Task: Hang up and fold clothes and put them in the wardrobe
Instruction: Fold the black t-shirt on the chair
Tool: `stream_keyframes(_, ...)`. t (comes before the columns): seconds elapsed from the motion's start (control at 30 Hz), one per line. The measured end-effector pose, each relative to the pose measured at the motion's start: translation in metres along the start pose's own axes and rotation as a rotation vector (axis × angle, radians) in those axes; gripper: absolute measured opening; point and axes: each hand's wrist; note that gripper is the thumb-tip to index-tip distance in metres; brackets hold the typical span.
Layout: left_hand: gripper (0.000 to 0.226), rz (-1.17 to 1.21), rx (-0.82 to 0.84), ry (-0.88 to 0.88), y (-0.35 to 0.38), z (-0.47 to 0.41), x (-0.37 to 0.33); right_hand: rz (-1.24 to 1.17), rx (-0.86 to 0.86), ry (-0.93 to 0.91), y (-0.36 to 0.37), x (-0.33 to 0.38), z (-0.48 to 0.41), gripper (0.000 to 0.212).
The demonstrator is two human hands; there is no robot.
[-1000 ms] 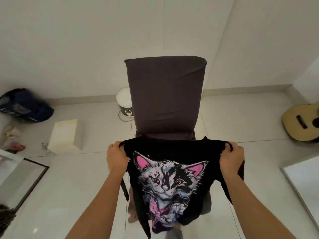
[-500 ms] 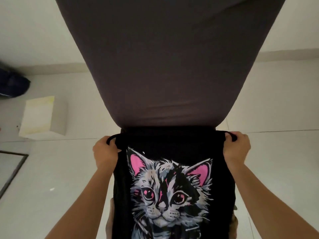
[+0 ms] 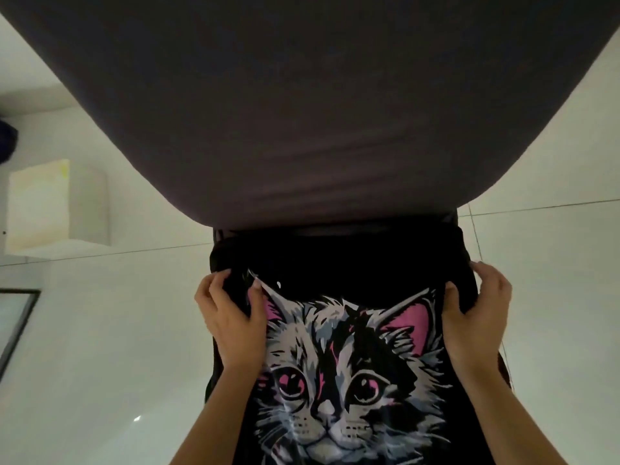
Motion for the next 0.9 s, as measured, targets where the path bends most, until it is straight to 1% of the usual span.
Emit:
stream_keyframes(0.07,0.050,-0.144,0.089,0.001,0.001,0.019,0.016,0.085,0.034,-0.016,0.000,-0.018,0.025,0.041)
stream_keyframes(0.13,0.061,-0.287,0.210,0.040,0.001,0.030,0.028,0.186,0.076,-0.023,0.003,-0.030,0.043,0.051)
stream_keyframes(0.23,0.065,-0.410,0.303,0.086,0.002,0.028,0.037,0.300,0.080,-0.050,0.006,-0.037,0.061,0.059)
stream_keyframes(0.33,0.067,-0.429,0.357,0.096,-0.003,0.025,0.039,0.386,0.054,-0.051,0.009,-0.041,0.077,0.059)
stream_keyframes(0.43,0.062,-0.389,0.416,0.131,-0.011,0.031,0.043,0.389,0.022,-0.040,0.009,-0.045,0.098,0.061)
stream_keyframes(0.53,0.059,-0.351,0.474,0.138,-0.025,0.062,0.058,0.363,0.003,-0.014,0.010,-0.057,0.133,0.058)
stream_keyframes(0.6,0.059,-0.358,0.453,0.150,-0.034,0.096,0.071,0.289,-0.036,0.020,0.009,-0.064,0.160,0.054)
stream_keyframes(0.67,0.059,-0.279,0.412,0.141,-0.044,0.132,0.078,0.192,-0.082,0.031,0.007,-0.070,0.183,0.046)
stream_keyframes(0.7,0.057,-0.205,0.375,0.109,-0.049,0.146,0.080,0.177,-0.096,0.035,0.005,-0.073,0.191,0.045)
stream_keyframes(0.77,0.049,-0.065,0.247,0.006,-0.055,0.169,0.082,0.203,-0.102,0.067,0.000,-0.080,0.202,0.042)
stream_keyframes(0.8,0.044,-0.024,0.185,-0.056,-0.058,0.180,0.083,0.194,-0.105,0.095,-0.004,-0.081,0.208,0.038)
stream_keyframes(0.83,0.040,-0.005,0.140,-0.106,-0.058,0.188,0.086,0.157,-0.107,0.129,-0.006,-0.082,0.212,0.031)
stream_keyframes(0.9,0.035,-0.005,0.126,-0.174,-0.056,0.201,0.091,0.008,-0.074,0.272,-0.005,-0.077,0.224,0.019)
Point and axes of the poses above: each hand's wrist, its own z-axis away from the middle knuckle, its own y-axis out of the palm, x = y × z, and after that the axes turned 15 degrees about x, right-handed
